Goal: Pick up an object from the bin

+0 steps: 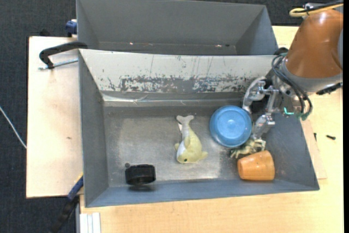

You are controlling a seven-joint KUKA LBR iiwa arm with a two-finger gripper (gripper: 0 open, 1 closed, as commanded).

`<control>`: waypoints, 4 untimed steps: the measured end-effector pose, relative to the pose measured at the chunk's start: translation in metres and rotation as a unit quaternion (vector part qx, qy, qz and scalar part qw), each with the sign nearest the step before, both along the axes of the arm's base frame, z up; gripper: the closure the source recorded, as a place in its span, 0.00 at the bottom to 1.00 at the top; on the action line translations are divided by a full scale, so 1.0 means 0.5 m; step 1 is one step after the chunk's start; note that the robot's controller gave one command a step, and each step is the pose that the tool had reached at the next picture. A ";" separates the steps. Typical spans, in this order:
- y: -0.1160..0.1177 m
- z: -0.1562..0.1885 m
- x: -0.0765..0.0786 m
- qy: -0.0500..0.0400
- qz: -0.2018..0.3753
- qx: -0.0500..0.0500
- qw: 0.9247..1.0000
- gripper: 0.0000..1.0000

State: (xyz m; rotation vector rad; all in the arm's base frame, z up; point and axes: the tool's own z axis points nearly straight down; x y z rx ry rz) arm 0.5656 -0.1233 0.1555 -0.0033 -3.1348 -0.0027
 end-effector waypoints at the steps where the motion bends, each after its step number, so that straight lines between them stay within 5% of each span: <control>1: 0.189 -0.166 0.033 -0.004 0.144 0.001 0.990 0.00; 2: 0.306 -0.165 -0.018 -0.007 0.134 0.001 0.991 0.00; 3: 0.377 -0.165 -0.025 -0.007 0.250 0.001 0.968 0.00; 4: 0.447 -0.167 -0.096 -0.006 0.429 0.001 0.903 0.00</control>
Offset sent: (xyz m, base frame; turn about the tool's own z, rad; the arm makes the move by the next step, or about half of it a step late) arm 0.0146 0.0923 -0.0855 -0.2890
